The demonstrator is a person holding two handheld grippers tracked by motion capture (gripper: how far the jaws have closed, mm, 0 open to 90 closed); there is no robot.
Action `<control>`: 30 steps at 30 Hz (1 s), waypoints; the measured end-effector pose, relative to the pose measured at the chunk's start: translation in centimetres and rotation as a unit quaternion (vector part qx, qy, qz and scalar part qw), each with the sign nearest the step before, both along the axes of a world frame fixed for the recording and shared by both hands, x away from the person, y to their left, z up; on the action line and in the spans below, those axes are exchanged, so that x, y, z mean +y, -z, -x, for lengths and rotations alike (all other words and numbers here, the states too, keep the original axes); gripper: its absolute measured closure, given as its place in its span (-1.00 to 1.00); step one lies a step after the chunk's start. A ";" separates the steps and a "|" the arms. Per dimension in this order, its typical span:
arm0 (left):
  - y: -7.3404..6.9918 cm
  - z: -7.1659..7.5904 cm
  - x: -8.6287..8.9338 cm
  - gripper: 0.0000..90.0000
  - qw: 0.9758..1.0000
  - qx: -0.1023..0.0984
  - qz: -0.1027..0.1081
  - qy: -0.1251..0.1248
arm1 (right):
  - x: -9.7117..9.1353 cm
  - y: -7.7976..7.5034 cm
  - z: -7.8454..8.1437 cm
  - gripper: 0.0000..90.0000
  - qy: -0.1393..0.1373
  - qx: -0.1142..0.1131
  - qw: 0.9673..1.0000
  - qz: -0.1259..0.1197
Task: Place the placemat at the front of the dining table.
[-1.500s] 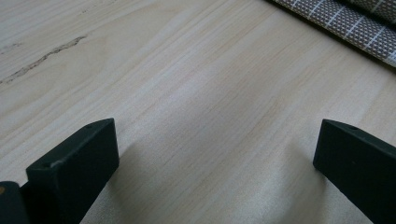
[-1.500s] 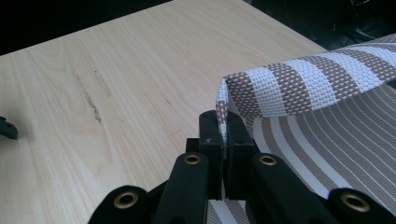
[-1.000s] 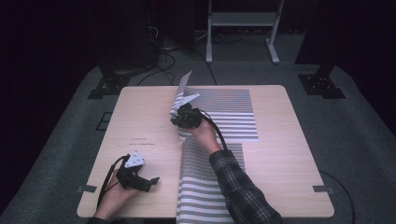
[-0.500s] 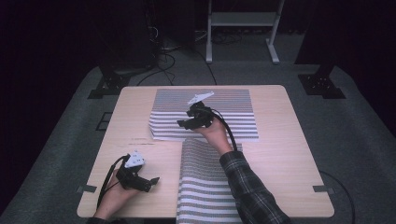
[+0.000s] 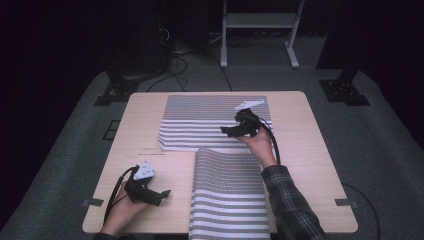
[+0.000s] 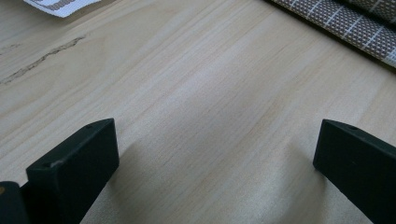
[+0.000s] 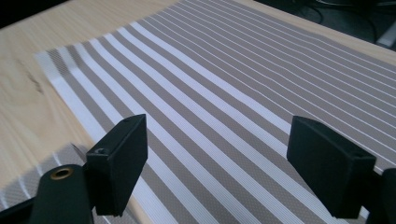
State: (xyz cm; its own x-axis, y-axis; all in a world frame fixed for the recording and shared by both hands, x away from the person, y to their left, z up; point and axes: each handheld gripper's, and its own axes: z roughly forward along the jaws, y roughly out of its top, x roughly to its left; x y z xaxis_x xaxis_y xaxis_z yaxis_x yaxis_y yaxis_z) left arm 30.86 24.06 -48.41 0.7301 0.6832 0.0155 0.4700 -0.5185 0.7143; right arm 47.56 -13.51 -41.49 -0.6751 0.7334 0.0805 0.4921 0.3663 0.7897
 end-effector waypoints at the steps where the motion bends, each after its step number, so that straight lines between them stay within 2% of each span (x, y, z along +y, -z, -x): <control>1: 0.0 0.0 0.0 -1.00 1.000 0.000 0.000 0.000 | -0.7 0.2 0.0 -0.61 0.005 0.000 1.000 0.003; 3: 0.0 0.0 0.0 -1.00 1.000 0.000 0.000 0.000 | -1.9 0.6 0.0 -0.67 0.014 0.005 1.000 0.010; 4: 0.0 0.0 0.0 -1.00 1.000 0.000 -0.001 0.000 | -2.9 1.0 0.1 -0.74 0.027 0.011 0.999 0.018; 6: 0.0 0.0 0.0 -1.00 1.000 0.000 0.000 0.000 | -3.4 1.2 0.2 -0.74 0.029 0.011 0.999 0.021; 10: 0.0 0.0 0.0 -1.00 1.000 0.000 0.000 0.000 | -5.5 2.4 0.4 -0.95 0.051 0.021 0.998 0.031; 14: 0.0 0.0 0.0 -1.00 1.000 0.000 0.000 0.000 | -7.1 3.5 0.7 -0.98 0.066 0.030 0.997 0.036; 18: 0.0 0.0 0.0 -1.00 1.000 0.001 -0.001 0.000 | -7.6 4.3 0.9 -1.00 0.070 0.037 0.996 0.043; 19: 0.0 0.0 0.0 -1.00 1.000 0.001 0.000 -0.001 | -7.7 4.7 1.0 -1.00 0.074 0.038 0.995 0.053; 25: -0.1 -0.1 0.2 -1.00 1.000 0.005 0.001 -0.006 | -8.2 5.9 1.2 -1.00 0.082 0.040 0.994 0.054; 28: -0.6 -0.5 0.3 -1.00 1.000 0.011 0.018 -0.017 | -8.3 6.4 1.2 -1.00 0.085 0.037 0.994 0.063; 30: -1.4 -1.0 0.4 -1.00 0.999 0.004 0.032 -0.027 | -8.2 6.7 1.3 -1.00 0.088 0.032 0.993 0.075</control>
State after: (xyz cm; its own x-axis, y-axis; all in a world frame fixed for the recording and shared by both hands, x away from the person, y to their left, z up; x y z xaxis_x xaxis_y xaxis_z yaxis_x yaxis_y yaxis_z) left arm 31.87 24.42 -47.02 0.6916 0.7214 -0.0354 0.5017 -0.4446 0.7420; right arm 46.31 -21.76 -48.23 -0.5319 0.8468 -0.0005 0.6067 0.3815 0.6975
